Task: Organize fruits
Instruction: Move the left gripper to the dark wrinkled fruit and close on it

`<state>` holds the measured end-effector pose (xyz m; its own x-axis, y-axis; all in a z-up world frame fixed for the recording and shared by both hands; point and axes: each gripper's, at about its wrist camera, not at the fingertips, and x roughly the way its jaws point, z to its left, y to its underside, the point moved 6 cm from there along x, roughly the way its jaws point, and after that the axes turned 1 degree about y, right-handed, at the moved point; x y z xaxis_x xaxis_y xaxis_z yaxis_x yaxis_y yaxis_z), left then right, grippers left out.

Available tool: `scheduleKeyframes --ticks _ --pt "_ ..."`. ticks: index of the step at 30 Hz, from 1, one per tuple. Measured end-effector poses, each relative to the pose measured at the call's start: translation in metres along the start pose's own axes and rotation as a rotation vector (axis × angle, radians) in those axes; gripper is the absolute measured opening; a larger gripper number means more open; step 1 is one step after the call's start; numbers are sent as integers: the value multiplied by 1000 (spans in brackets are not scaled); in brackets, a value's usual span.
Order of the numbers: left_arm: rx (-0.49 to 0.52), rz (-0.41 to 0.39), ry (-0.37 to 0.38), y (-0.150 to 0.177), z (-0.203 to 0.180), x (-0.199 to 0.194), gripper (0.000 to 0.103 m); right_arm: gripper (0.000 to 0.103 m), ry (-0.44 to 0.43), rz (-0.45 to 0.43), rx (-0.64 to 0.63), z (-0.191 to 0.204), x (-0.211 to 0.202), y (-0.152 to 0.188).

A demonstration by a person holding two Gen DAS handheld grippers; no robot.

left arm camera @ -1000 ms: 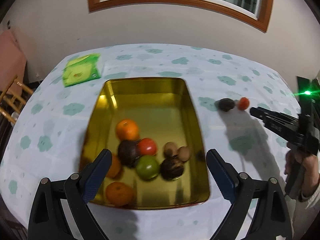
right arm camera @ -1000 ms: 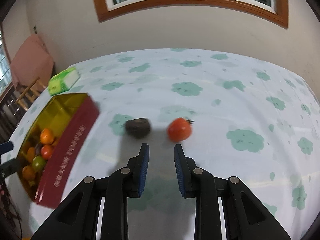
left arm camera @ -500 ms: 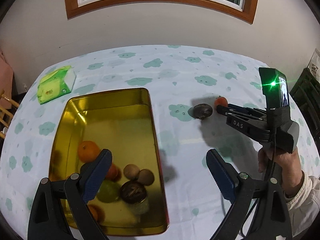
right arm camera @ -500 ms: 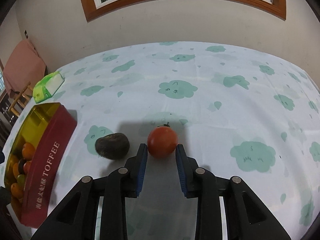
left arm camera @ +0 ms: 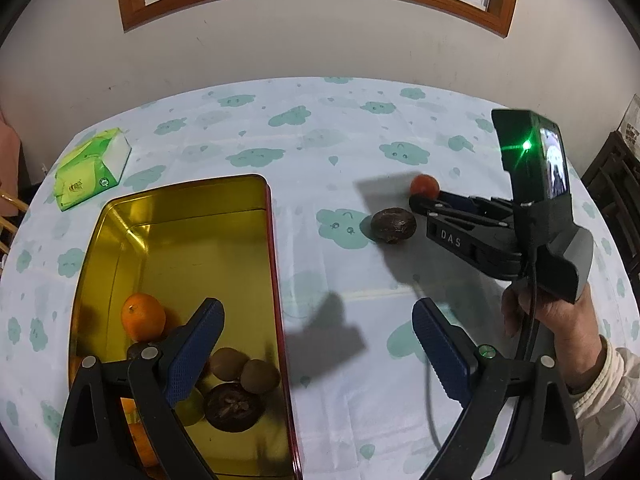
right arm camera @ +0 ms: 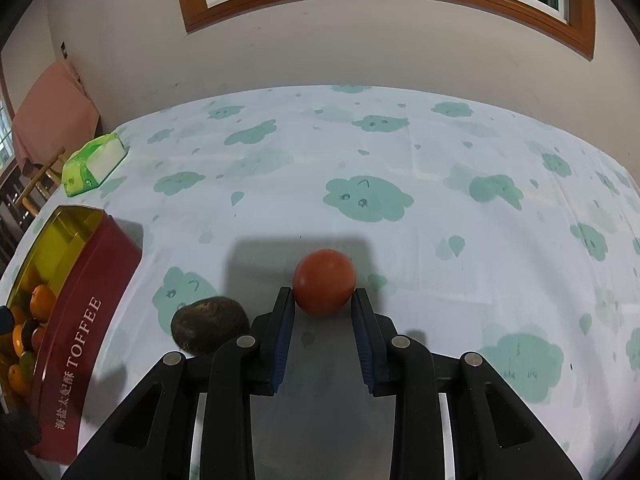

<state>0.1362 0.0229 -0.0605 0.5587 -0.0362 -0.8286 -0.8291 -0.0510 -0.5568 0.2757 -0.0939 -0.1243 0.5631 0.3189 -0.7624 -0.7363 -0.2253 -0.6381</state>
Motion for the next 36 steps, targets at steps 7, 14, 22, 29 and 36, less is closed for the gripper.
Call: scheduleKeyframes --ticks 7,14,22,29,36 --pt "-8 13 2 0 -2 8 93 30 -9 -1 -10 -2 0 0" --pt "-9 19 3 -1 -6 12 93 30 12 -4 -9 -11 -13 13" --pt "-6 -2 2 -3 -18 15 93 29 51 -27 -12 -34 -50 40" --pt "-13 -15 6 -13 -26 28 92 23 73 -39 0 -59 -85 69" --pt "-2 -11 -13 -23 -34 46 91 25 50 -26 -16 -65 -87 80"
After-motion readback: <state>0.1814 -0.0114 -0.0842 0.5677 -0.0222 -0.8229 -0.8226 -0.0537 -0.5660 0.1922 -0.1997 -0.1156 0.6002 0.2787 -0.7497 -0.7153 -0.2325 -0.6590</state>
